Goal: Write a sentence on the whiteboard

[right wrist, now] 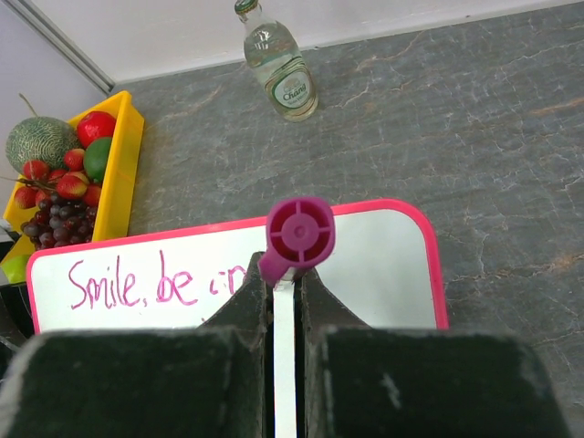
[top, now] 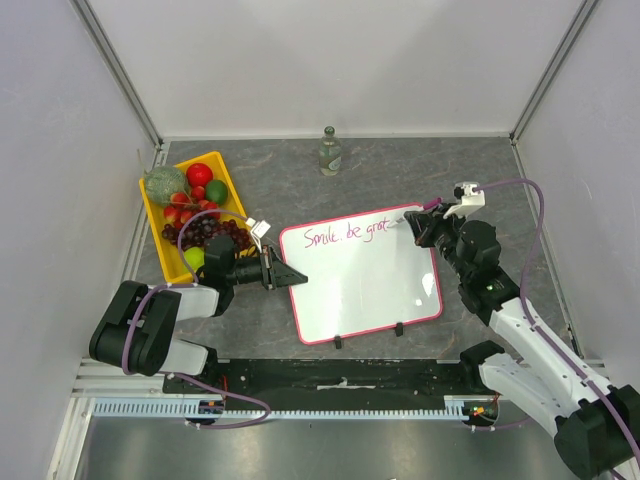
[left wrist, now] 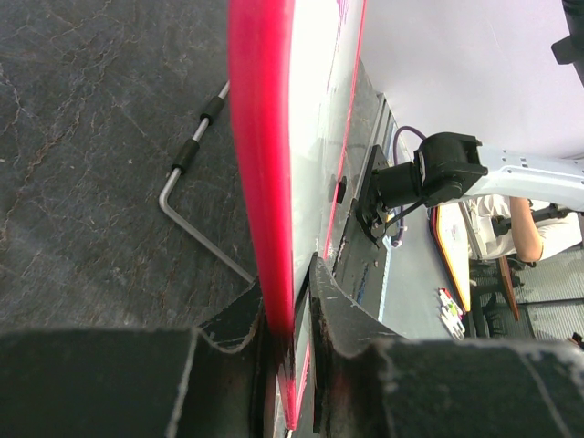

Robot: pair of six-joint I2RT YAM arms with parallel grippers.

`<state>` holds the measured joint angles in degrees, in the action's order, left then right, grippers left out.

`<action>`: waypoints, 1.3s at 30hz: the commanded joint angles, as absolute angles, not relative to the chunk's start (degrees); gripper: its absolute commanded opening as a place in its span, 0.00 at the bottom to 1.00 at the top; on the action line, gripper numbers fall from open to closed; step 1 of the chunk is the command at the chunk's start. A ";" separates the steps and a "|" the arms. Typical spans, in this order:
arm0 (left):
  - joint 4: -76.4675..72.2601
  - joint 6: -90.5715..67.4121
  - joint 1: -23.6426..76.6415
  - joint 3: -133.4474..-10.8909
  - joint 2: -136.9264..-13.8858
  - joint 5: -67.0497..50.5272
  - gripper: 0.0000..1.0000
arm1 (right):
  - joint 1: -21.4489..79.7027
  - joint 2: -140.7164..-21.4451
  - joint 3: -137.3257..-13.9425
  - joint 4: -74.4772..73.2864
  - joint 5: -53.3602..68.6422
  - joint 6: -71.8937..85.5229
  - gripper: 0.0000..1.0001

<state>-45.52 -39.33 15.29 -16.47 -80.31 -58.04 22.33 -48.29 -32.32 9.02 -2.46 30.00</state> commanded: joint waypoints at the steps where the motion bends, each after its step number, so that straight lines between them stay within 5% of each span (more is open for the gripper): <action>1: -43.68 -33.31 15.91 -15.47 -81.12 -55.20 0.02 | 22.15 -48.52 -33.49 10.46 -4.04 28.65 0.00; 39: -43.86 -33.40 15.91 -15.47 -81.12 -55.28 0.02 | 21.62 -50.36 -35.25 10.20 -2.46 28.56 0.00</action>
